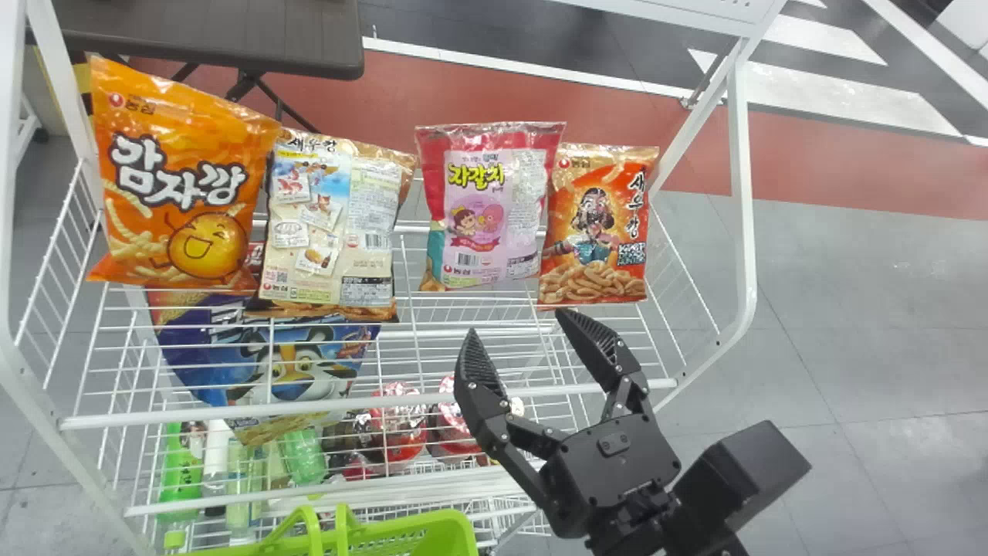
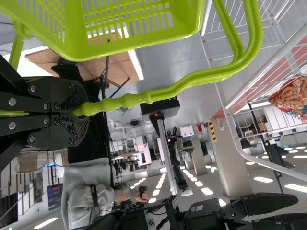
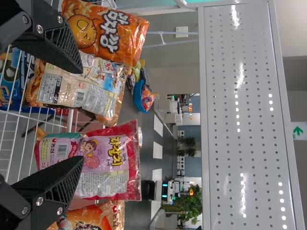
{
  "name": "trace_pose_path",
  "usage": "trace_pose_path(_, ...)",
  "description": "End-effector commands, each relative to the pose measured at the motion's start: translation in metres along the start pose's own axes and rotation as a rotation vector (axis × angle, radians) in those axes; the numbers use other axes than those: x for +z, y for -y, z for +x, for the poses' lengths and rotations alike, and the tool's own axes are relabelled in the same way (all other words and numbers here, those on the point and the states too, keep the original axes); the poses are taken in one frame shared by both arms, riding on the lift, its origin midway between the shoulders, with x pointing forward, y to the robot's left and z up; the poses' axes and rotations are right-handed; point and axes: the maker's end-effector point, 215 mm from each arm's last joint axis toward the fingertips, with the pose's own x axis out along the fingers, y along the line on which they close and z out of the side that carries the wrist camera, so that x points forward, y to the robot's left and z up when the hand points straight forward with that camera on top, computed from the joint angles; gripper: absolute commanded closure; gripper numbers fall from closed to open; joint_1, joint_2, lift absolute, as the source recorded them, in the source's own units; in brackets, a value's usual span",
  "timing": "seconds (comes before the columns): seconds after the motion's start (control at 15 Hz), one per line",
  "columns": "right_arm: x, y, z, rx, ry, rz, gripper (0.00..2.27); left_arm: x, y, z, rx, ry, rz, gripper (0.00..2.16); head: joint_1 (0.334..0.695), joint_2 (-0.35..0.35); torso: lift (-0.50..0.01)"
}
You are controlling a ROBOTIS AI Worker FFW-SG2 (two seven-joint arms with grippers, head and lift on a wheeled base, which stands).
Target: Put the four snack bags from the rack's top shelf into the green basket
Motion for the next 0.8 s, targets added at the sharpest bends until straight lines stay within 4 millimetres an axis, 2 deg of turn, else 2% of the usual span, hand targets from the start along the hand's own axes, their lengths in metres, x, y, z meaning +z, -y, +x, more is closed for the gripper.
trace_pose_path(0.0,0.000,0.000,0.000,0.001,0.001,0.001,0.20,0.000,0.000,0.000,0.000,0.001,0.002,2.15,0.695,-0.350,0.000)
trace_pose_path(0.53,-0.001,-0.003,0.001,0.004,0.000,0.006,0.20,0.001,0.000,0.000,0.000,0.002,0.004,2.15,0.695,-0.350,0.000)
trace_pose_path(0.73,-0.008,-0.019,0.016,0.027,0.009,0.027,0.20,-0.001,0.003,0.003,-0.005,-0.003,0.005,2.15,0.695,-0.350,0.000)
